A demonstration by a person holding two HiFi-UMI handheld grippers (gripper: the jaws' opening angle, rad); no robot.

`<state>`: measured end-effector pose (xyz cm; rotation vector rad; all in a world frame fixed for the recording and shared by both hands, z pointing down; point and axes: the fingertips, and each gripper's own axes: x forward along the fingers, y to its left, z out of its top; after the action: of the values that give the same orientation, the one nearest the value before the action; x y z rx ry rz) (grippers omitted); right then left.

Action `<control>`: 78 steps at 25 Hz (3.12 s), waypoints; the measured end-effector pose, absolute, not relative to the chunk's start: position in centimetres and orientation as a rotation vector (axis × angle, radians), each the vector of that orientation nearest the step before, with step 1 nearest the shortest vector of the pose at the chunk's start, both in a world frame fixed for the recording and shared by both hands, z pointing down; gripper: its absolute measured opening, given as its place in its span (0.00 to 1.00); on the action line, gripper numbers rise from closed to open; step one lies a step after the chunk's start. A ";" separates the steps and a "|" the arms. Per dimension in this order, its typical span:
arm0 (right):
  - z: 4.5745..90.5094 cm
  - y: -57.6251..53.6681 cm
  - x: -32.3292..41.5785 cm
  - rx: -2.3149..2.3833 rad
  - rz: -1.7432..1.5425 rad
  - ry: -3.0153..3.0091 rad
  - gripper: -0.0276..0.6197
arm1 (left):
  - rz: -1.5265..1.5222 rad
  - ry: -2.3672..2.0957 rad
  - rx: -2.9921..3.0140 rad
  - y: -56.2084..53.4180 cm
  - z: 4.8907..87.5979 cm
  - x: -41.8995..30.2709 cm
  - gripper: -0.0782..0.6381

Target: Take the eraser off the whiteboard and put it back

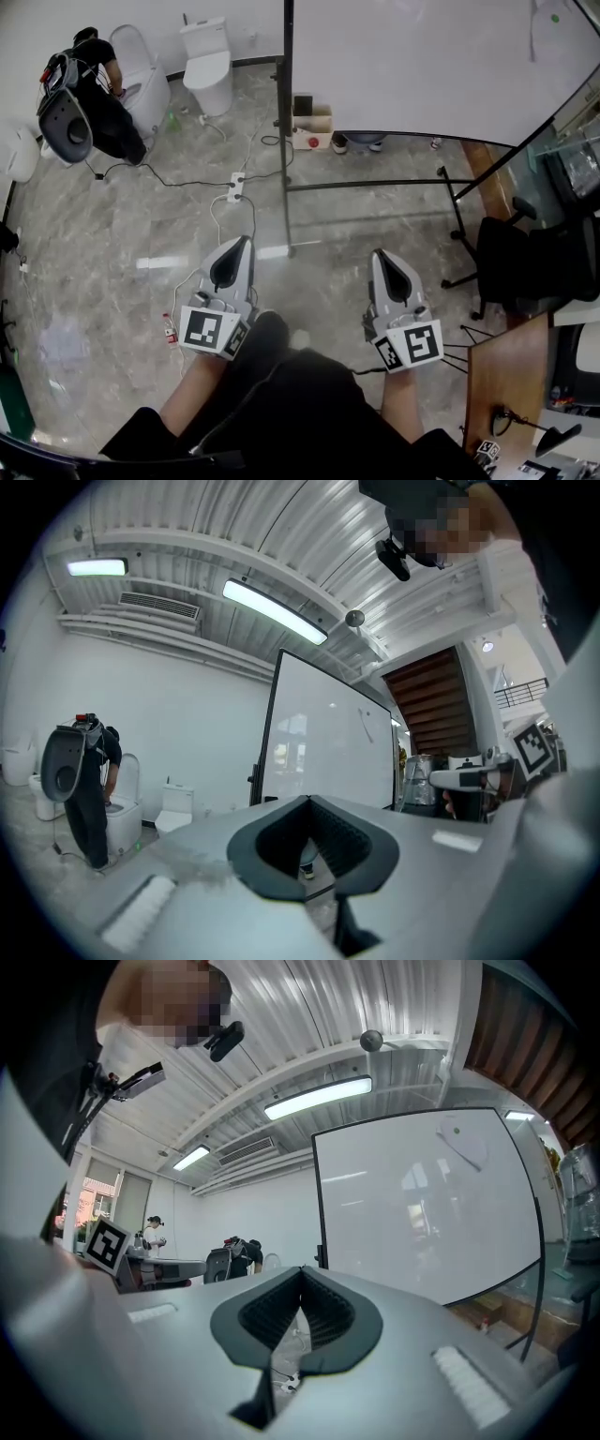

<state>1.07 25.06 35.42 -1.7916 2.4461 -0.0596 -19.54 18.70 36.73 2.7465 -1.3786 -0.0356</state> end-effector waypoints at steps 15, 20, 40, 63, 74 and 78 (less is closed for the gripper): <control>35.2 15.6 3.6 -1.791 -0.078 2.423 0.06 | -0.070 -1.288 2.789 8.3 36.1 -15.2 0.12; 34.4 10.9 4.5 -1.823 -0.070 2.405 0.06 | -0.006 -1.254 2.810 3.3 36.4 -13.9 0.12; 32.3 -2.9 3.4 -1.922 0.009 2.353 0.06 | -0.014 -1.113 2.861 -11.5 37.4 -12.3 0.12; 32.2 -14.6 8.4 -1.569 -0.007 2.606 0.06 | 0.099 -1.414 2.738 -18.4 39.5 -6.5 0.12; 32.5 -18.2 9.9 -1.332 -0.017 2.737 0.06 | 0.195 -1.612 2.600 -20.1 42.4 -3.9 0.15; 32.8 -18.6 10.2 -1.284 -0.035 2.760 0.06 | 0.255 -1.646 2.599 -20.8 43.3 -3.1 0.19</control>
<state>10.25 -18.56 32.82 -1.2842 2.7595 -0.0346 -3.12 -20.80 43.28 2.5987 -1.6456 0.2546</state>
